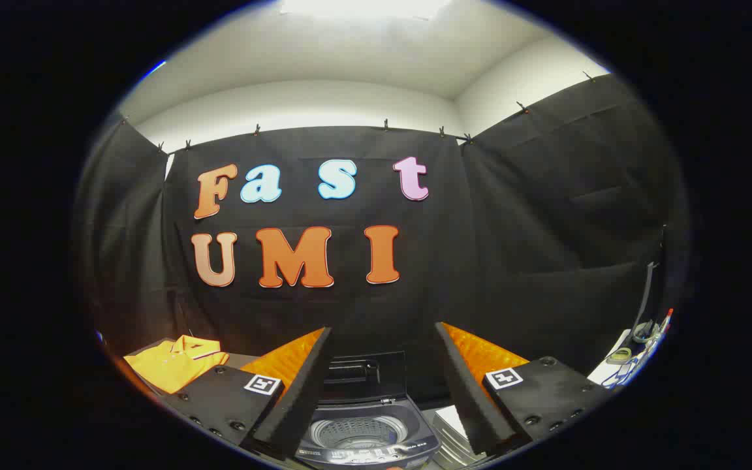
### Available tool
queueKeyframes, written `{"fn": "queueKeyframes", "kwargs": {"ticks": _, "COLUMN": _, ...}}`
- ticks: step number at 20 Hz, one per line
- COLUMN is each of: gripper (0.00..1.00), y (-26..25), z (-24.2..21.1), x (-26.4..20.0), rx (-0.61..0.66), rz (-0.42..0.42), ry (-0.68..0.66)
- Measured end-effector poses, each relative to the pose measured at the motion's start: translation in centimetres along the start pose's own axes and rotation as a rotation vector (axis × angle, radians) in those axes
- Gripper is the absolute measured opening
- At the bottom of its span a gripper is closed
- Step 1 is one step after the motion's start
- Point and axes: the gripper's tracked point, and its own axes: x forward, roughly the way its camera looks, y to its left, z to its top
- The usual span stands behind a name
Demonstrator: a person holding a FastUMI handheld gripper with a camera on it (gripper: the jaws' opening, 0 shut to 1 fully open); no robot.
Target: Put the clothes into the washing machine and then close the washing machine lid.
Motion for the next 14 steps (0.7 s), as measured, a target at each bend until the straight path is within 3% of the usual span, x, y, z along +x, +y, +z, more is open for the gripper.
{"fn": "queueKeyframes", "kwargs": {"ticks": 14, "gripper": 0.98, "y": -0.05, "z": 0.19, "x": -1.05, "rx": -0.013, "rz": -0.022, "ry": 0.001}}
